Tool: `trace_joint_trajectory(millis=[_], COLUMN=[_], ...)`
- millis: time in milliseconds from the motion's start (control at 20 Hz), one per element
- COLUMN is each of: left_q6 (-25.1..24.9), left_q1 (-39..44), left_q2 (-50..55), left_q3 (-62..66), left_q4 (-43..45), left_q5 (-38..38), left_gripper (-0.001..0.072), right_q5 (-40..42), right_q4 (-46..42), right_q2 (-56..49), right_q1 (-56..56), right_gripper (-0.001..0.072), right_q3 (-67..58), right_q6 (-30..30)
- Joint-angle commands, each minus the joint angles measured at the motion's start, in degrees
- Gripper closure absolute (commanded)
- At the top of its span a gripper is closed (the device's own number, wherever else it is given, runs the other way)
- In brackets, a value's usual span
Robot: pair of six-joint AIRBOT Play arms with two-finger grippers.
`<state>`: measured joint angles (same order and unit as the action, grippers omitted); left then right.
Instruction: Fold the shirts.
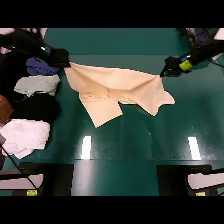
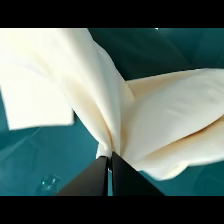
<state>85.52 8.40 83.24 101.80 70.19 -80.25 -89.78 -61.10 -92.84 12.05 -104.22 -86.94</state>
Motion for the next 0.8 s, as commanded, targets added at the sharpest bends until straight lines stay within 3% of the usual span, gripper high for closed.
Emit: trace_joint_trajectory(millis=[0,50,250,400,600,700,750], left_q6=[-0.02,-0.04,-0.55,-0.52,-0.48,-0.48,-0.48], left_q1=[0.02,0.02,0.02,0.00,0.02,0.02,0.02], left_q2=[3.58,3.58,3.58,3.58,3.61,3.61,3.61], left_q3=[-2.45,-2.45,-2.45,-2.45,-2.45,-2.45,-2.45], left_q4=[-0.09,-0.09,2.54,3.93,3.78,3.78,3.78], left_q5=[5.40,5.95,4.09,3.48,5.60,6.38,6.34], left_gripper=[0.0680,0.0680,0.0680,0.0679,0.0680,0.0680,0.0680], right_q5=[9.33,9.90,3.28,3.76,12.37,16.04,17.35], right_q4=[0.02,0.04,-0.57,-0.44,0.11,1.16,2.43], right_q2=[-6.56,-6.82,-4.20,2.75,10.86,11.39,11.13], right_q1=[-1.11,-1.95,-6.08,-9.35,-8.55,-6.23,-4.90], right_gripper=[0.0311,0.0256,0.0257,0.0257,0.0250,0.0169,0.0169], right_q3=[-0.07,-0.07,0.94,12.66,33.44,38.77,40.13], right_q6=[1.31,1.31,5.20,5.42,5.44,5.44,5.46])
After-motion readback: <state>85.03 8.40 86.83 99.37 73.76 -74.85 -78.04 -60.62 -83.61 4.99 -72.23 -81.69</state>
